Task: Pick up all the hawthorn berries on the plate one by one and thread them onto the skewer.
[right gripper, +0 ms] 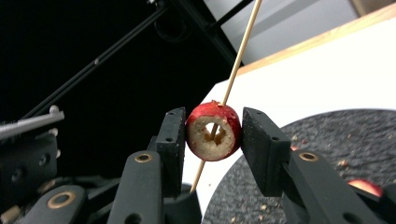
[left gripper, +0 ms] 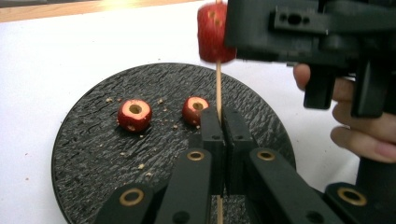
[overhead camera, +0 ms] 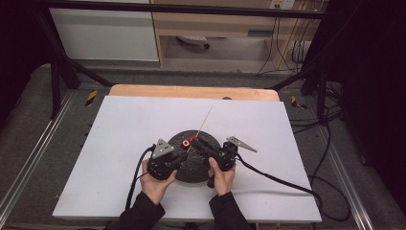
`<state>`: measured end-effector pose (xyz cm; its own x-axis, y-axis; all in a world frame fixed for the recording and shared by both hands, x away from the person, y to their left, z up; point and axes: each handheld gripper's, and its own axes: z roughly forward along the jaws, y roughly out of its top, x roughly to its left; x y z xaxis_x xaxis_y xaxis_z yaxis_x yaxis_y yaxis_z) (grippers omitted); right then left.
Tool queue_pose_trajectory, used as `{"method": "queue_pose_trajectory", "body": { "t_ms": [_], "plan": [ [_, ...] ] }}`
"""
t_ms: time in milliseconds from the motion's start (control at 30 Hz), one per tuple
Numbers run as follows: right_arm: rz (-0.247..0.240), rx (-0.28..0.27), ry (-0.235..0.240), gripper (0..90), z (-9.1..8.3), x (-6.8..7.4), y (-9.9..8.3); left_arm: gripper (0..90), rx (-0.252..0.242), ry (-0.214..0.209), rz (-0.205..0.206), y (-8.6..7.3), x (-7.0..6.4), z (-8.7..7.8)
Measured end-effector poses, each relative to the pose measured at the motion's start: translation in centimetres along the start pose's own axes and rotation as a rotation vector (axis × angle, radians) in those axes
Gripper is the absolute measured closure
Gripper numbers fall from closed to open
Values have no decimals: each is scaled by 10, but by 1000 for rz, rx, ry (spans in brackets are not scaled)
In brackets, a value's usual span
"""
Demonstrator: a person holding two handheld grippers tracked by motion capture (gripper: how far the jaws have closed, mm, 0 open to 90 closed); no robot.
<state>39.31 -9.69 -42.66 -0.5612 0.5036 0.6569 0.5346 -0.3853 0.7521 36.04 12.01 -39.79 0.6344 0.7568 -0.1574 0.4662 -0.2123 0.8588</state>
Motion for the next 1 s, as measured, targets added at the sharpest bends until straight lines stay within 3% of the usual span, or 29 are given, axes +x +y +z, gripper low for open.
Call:
{"method": "queue_pose_trajectory", "body": {
  "t_ms": [233,533,800,900,1000],
  "plan": [
    [-13,35,-9,604,0,-1,-3,885,6,-5,8,-1,1,2],
    [-151,119,-78,363,-11,3,15,885,37,-8,33,-11,15,-14],
    [-274,299,-155,155,-18,-4,32,885,81,-4,71,-26,32,-35],
    [-298,346,-178,131,-18,-7,35,885,94,-4,82,-30,35,-40],
    [-338,432,-216,100,-18,-12,38,885,109,-14,88,-38,43,-50]
  ]
}}
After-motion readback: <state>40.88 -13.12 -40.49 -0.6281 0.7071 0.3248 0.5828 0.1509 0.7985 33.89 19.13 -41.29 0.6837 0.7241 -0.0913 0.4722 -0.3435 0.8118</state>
